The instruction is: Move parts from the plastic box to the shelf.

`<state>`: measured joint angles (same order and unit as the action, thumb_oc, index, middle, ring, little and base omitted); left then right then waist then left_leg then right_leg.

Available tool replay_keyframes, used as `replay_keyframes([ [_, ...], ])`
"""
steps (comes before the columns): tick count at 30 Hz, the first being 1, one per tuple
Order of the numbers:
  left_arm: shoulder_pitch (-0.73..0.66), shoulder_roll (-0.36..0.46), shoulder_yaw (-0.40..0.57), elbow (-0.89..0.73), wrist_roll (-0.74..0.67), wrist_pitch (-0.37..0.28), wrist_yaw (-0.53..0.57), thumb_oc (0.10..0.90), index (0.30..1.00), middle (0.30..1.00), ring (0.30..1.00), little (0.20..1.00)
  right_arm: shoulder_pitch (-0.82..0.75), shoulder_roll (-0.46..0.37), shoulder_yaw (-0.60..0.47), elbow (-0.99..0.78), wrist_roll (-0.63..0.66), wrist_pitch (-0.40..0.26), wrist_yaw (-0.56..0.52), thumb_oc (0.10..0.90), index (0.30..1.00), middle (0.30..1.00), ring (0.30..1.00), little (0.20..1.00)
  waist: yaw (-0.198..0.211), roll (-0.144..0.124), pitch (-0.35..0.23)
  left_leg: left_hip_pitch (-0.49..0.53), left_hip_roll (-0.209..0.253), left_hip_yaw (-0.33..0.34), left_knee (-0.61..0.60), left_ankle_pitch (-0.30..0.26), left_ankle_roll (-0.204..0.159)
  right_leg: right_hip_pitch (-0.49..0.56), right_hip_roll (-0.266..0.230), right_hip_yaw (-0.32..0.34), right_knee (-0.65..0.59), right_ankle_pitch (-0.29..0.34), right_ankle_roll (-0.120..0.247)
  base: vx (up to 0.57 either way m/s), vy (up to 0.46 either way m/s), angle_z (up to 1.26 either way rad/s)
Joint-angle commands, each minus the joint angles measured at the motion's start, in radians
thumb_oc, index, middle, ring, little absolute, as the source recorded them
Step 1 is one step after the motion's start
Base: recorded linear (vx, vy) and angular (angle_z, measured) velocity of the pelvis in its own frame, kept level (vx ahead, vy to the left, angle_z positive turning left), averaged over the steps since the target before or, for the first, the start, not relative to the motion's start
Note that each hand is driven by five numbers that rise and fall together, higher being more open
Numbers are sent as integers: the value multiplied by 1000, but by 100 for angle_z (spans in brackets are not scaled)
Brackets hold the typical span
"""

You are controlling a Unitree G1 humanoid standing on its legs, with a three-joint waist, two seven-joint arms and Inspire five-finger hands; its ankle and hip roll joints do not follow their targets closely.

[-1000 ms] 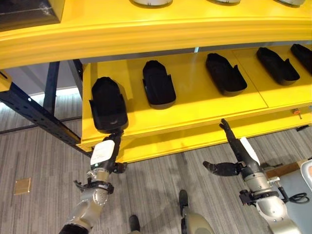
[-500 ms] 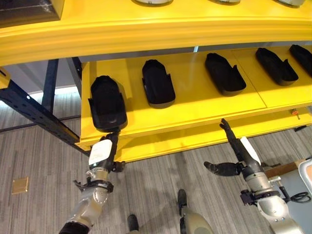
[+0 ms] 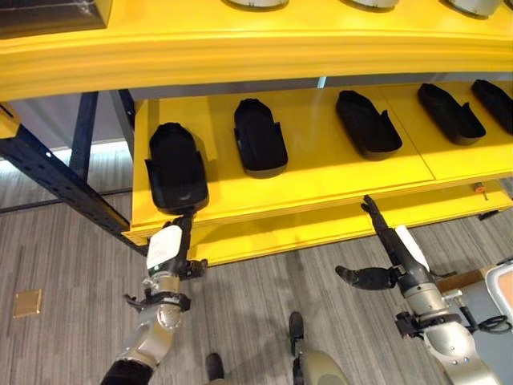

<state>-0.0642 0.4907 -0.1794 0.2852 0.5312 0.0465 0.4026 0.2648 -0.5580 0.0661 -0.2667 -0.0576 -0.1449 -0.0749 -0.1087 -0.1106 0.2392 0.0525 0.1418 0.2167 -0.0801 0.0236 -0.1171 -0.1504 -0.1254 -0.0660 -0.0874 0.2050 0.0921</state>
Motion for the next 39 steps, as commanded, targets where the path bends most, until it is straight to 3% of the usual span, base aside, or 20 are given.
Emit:
replay_keyframes([
  [1, -173, 64, 90, 40, -23, -3, 93, 900, 1000, 1000, 1000, 1000, -83, -40, -17, -142, 10, -86, -43, 900, 1000, 1000, 1000, 1000, -19, -11, -29, -31, 30, -14, 20, 13, 21, 92, -68, -36, 51, -128, 74, 0, 0, 0],
  [13, -203, 105, 119, 13, -6, 2, 102, 900, 1000, 1000, 1000, 1000, -86, -44, -25, -145, 14, -83, -26, 900, 1000, 1000, 1000, 1000, -21, -7, -38, -23, 28, -14, 22, 6, 21, 101, -70, -35, 56, -136, 74, 5, 2, 0],
  [39, -289, 156, 82, 91, 9, 18, 90, 900, 1000, 1000, 1000, 1000, -73, -53, -43, -156, 13, -87, -23, 900, 1000, 1000, 1000, 1000, -39, -1, -36, -30, 27, -5, 21, 7, 20, 86, -69, -24, 52, -132, 77, 0, 0, 0],
])
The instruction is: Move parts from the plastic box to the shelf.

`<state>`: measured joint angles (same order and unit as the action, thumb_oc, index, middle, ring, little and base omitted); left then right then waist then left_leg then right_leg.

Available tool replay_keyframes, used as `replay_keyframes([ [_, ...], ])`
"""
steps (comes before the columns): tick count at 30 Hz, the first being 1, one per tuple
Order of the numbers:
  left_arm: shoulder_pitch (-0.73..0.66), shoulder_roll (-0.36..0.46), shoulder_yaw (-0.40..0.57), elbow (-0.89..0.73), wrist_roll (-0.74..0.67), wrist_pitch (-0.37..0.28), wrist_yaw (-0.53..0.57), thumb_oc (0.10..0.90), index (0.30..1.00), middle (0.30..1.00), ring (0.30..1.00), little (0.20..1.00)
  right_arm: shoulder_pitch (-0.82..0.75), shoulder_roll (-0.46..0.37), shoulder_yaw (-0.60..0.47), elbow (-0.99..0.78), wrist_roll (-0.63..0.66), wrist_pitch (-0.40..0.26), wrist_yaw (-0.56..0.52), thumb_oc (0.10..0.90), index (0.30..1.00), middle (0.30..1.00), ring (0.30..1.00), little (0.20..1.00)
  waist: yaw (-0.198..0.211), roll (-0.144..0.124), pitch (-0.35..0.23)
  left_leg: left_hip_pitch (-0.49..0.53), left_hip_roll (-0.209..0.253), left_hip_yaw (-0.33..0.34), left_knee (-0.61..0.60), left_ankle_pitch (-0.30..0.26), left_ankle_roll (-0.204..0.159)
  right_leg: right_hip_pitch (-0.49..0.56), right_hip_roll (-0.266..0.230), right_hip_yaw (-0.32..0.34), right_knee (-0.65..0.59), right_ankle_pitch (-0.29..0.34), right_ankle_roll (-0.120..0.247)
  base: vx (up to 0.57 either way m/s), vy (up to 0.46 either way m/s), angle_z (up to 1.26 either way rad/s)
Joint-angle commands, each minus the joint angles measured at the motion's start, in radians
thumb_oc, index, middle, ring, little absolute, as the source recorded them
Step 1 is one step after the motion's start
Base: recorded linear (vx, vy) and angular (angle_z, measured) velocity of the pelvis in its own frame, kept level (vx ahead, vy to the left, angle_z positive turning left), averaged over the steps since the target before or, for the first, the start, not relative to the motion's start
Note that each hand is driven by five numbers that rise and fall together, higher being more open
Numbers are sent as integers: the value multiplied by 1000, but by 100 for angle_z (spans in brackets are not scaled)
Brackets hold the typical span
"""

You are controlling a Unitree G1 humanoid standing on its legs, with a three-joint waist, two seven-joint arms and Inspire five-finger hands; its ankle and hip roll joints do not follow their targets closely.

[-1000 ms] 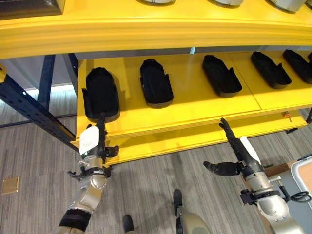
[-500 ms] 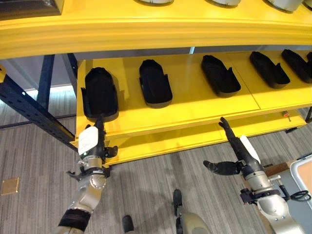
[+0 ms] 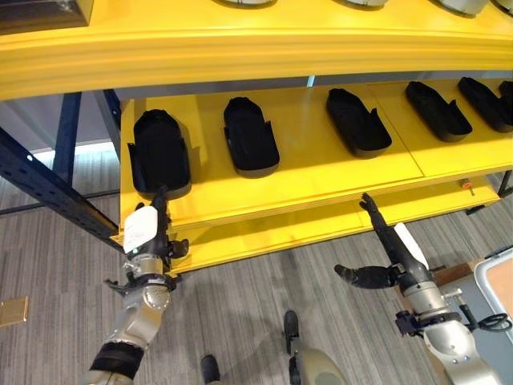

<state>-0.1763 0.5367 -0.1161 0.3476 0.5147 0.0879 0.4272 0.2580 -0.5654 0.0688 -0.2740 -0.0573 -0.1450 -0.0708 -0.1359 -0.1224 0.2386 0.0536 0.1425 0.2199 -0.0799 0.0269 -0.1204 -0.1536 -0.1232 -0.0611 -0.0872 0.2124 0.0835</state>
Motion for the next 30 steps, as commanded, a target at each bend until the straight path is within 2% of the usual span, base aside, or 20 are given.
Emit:
replay_keyframes([
  [1, -182, 112, 17, 28, 27, -23, 65, 900, 1000, 1000, 1000, 1000, -67, -46, -46, -149, 13, -86, -28, 900, 1000, 1000, 1000, 1000, -13, 10, -33, -33, 26, -8, 22, 4, 23, 88, -71, -30, 53, -139, 86, 0, 0, 0],
  [22, -234, 154, -1, 61, 13, -18, 82, 900, 1000, 1000, 1000, 1000, -70, -57, -44, -155, 5, -92, -41, 900, 1000, 1000, 1000, 1000, -18, 7, -3, -81, 23, -15, 49, 1, 26, 49, -75, -22, 66, -136, 86, 2, 4, -2],
  [30, -193, 129, 3, 33, 3, -38, 87, 900, 1000, 1000, 1000, 1000, -62, -58, -43, -155, -5, -96, -41, 900, 1000, 1000, 1000, 1000, -9, 6, 2, -82, 20, -22, 53, -2, 29, 55, -76, -24, 69, -142, 84, 0, 0, 0],
])
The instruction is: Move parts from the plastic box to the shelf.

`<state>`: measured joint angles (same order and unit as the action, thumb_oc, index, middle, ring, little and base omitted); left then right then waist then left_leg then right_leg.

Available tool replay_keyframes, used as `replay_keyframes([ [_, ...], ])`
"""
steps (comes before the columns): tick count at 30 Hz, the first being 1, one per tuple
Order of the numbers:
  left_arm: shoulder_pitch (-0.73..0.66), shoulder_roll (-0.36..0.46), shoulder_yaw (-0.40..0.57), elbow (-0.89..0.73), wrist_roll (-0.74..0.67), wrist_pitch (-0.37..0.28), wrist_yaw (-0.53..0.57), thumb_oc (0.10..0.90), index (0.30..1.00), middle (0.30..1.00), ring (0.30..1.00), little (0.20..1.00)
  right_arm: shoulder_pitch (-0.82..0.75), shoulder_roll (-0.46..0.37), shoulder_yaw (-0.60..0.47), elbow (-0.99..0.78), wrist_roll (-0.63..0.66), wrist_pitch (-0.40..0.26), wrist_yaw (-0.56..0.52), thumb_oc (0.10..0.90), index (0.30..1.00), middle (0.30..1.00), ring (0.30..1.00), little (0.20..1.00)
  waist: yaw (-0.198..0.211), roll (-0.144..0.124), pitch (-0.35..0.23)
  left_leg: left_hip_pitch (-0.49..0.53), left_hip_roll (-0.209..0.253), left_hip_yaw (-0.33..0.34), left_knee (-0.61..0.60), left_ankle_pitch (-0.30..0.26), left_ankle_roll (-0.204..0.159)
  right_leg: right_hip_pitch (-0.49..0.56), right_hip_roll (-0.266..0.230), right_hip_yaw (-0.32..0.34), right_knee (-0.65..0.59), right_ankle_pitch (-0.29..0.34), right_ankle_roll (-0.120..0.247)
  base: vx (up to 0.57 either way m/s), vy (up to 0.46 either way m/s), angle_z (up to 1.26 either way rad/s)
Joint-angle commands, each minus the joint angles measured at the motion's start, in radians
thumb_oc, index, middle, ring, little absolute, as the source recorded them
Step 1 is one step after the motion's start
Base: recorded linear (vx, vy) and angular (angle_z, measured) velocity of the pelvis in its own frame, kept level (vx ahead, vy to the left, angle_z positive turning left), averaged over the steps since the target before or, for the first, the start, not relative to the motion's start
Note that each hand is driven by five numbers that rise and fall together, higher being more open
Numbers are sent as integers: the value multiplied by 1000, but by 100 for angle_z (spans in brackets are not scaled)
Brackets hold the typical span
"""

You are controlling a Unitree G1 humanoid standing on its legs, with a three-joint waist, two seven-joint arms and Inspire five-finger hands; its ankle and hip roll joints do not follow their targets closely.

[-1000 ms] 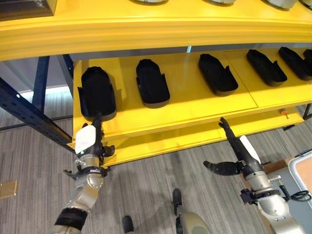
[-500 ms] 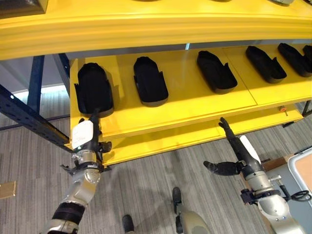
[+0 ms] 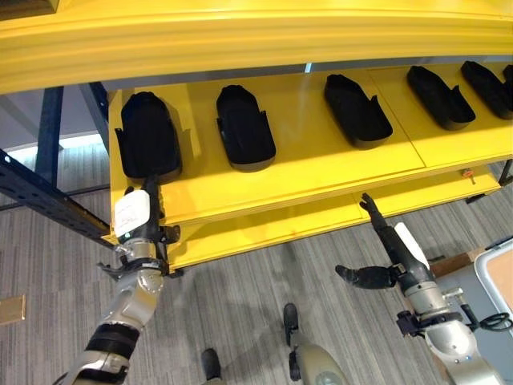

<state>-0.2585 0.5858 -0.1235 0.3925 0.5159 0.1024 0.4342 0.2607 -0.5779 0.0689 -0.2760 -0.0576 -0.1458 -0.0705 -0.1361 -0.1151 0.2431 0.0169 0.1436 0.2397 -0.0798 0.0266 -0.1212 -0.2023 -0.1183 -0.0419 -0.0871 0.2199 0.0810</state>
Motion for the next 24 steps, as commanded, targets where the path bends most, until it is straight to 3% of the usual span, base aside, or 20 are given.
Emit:
replay_keyframes([
  [1, -91, 66, 18, -32, -6, -59, 80, 900, 1000, 1000, 1000, 1000, -64, -45, -45, -154, -7, -95, -43, 900, 1000, 1000, 1000, 1000, -7, -1, -2, -44, 18, -42, 53, -3, 30, 105, -81, -45, 69, -152, 86, 0, 0, 0],
  [6, 25, 19, 46, -151, -22, -103, 58, 900, 1000, 1000, 1000, 1000, -67, -33, -59, -151, -9, -91, -44, 900, 1000, 1000, 1000, 1000, 5, 1, -3, -41, 15, -51, 56, -9, 32, 115, -83, -51, 73, -157, 84, 0, 0, 0],
  [11, 266, 0, 108, -407, -55, -192, -24, 900, 1000, 1000, 1000, 1000, -82, -10, -88, -137, -2, -84, -48, 900, 1000, 1000, 1000, 1000, 32, 12, -15, -30, 12, -63, 56, -17, 38, 135, -86, -64, 74, -163, 81, 6, -10, 8],
  [24, 479, -8, 135, -544, -139, -262, -119, 900, 1000, 1000, 1000, 1000, -102, -9, -82, -118, -11, -78, -36, 900, 1000, 1000, 1000, 1000, 58, 42, -68, 17, 7, -86, 31, -13, 41, 199, -85, -96, 58, -174, 78, 4, -7, 10],
])
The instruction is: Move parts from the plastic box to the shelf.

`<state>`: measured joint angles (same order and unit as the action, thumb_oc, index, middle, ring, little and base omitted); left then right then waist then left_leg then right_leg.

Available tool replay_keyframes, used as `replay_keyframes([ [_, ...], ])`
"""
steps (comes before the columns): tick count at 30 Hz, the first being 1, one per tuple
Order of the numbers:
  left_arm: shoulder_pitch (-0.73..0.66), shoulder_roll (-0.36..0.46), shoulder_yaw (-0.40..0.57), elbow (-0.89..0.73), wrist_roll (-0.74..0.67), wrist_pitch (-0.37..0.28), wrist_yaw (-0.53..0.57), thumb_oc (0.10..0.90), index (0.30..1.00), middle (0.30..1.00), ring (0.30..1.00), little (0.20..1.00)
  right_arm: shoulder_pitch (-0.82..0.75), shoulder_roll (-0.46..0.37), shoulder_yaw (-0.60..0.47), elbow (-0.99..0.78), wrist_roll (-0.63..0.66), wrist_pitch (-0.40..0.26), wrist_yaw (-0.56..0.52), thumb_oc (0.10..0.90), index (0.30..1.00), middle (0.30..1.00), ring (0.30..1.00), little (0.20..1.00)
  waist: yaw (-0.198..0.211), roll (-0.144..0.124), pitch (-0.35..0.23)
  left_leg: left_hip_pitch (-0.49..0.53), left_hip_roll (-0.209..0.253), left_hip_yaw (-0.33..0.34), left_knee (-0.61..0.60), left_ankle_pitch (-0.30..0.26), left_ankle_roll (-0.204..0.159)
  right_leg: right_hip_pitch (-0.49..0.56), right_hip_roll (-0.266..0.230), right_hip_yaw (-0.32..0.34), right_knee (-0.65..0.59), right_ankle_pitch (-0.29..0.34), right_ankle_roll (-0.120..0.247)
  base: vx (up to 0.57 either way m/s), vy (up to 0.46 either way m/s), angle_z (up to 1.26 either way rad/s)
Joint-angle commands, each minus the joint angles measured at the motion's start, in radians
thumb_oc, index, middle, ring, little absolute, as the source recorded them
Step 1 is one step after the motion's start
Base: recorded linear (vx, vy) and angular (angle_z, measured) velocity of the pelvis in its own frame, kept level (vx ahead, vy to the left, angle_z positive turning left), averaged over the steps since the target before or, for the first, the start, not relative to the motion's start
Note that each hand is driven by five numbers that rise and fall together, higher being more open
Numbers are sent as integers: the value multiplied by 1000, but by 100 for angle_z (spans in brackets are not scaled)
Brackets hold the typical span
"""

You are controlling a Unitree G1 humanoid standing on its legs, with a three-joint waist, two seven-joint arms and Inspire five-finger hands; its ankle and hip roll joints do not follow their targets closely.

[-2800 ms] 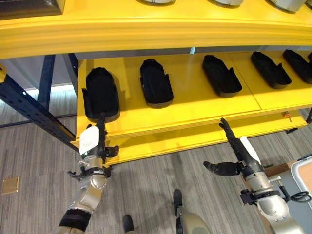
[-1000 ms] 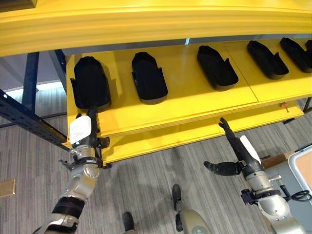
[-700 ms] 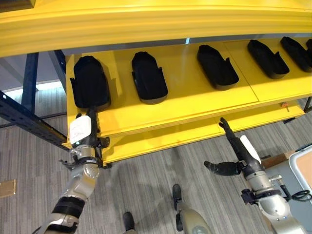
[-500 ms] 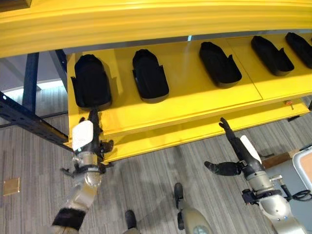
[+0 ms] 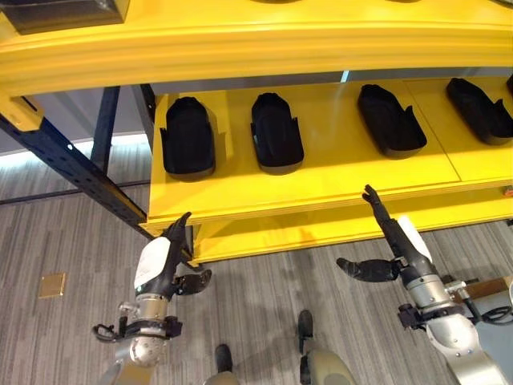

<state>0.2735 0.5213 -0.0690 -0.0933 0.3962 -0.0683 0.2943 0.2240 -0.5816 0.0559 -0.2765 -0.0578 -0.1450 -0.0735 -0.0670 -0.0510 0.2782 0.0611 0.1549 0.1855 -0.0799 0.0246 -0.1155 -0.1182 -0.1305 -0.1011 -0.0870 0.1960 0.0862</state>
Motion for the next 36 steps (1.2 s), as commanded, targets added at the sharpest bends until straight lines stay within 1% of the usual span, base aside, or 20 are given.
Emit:
replay_keyframes([
  [1, -47, 57, 82, -60, -24, -92, 18, 900, 1000, 1000, 1000, 1000, -69, -6, -68, -119, -12, -77, -31, 900, 1000, 1000, 1000, 1000, -10, -21, -108, -25, -4, -32, 30, -10, 36, 118, -72, -38, 57, -150, 73, 0, 0, 0],
  [5, -27, 53, 77, -49, -36, -91, -8, 900, 1000, 1000, 1000, 1000, -97, -13, -64, -124, -44, -68, -32, 900, 1000, 1000, 1000, 1000, -3, -15, -122, -13, -5, -35, 15, -3, 36, 134, -73, -43, 48, -147, 74, -9, 2, 2],
  [7, -15, 52, 79, -46, -44, -88, -24, 900, 1000, 1000, 1000, 1000, -151, -28, -48, -108, -90, -54, -42, 900, 1000, 1000, 1000, 1000, 7, -10, -129, -9, -8, -38, 3, 5, 38, 139, -73, -50, 42, -143, 74, -30, 1, 9],
  [11, -14, 40, 74, -42, -56, -81, -36, 900, 1000, 1000, 1000, 1000, -218, -30, -15, -69, -119, -32, -50, 900, 1000, 1000, 1000, 1000, 23, -7, -134, -14, -13, -46, 0, 9, 39, 147, -77, -61, 31, -138, 76, -19, -4, 7],
  [13, -13, 32, 70, -35, -66, -75, -37, 900, 1000, 1000, 1000, 1000, -245, -28, 12, -31, -124, -15, -47, 900, 1000, 1000, 1000, 1000, 33, -8, -135, -15, -16, -50, -1, 10, 40, 151, -78, -65, 28, -135, 75, -2, -15, 12],
  [14, -13, 26, 68, -31, -71, -71, -39, 900, 1000, 1000, 1000, 1000, -268, -33, 27, -16, -149, -6, -50, 900, 1000, 1000, 1000, 1000, 36, -8, -134, -15, -17, -53, -1, 11, 41, 155, -79, -68, 26, -135, 75, 0, -20, 14],
  [21, 0, 16, 67, -29, -72, -66, -43, 900, 1000, 1000, 1000, 1000, -324, -39, 66, 56, -217, 26, -52, 900, 1000, 1000, 1000, 1000, 55, -9, -130, -18, -21, -64, -1, 12, 43, 165, -85, -80, 23, -135, 73, 0, -14, 13],
  [22, 1, 18, 63, -34, -71, -65, -47, 900, 1000, 1000, 1000, 1000, -344, -44, 81, 103, -250, 44, -55, 900, 1000, 1000, 1000, 1000, 63, -8, -122, -25, -24, -69, 1, 14, 44, 163, -85, -84, 23, -134, 73, -17, -18, 6],
  [27, 1, 31, 62, -44, -68, -69, -53, 900, 1000, 1000, 1000, 1000, -394, -49, 108, 175, -284, 63, -69, 900, 1000, 1000, 1000, 1000, 73, -3, -99, -43, -26, -79, 2, 24, 44, 153, -88, -92, 27, -133, 73, -53, -10, 12],
  [31, 3, 67, 56, -70, -82, -85, -62, 900, 1000, 1000, 1000, 1000, -481, -60, 140, 280, -293, 87, -96, 900, 1000, 1000, 1000, 1000, 97, 7, -56, -87, -31, -95, 13, 40, 44, 124, -92, -107, 38, -125, 74, -106, -12, 7],
  [33, 4, 86, 53, -79, -97, -90, -62, 900, 1000, 1000, 1000, 1000, -550, -62, 170, 350, -303, 97, -119, 900, 1000, 1000, 1000, 1000, 107, 17, -32, -113, -31, -106, 25, 47, 44, 106, -93, -113, 48, -121, 72, -78, -8, 24],
  [36, -3, 101, 46, -77, -111, -90, -59, 900, 1000, 1000, 1000, 1000, -601, -72, 196, 395, -309, 107, -130, 900, 1000, 1000, 1000, 1000, 116, 23, -9, -134, -33, -113, 35, 52, 44, 90, -94, -117, 57, -120, 69, -59, -3, 16],
])
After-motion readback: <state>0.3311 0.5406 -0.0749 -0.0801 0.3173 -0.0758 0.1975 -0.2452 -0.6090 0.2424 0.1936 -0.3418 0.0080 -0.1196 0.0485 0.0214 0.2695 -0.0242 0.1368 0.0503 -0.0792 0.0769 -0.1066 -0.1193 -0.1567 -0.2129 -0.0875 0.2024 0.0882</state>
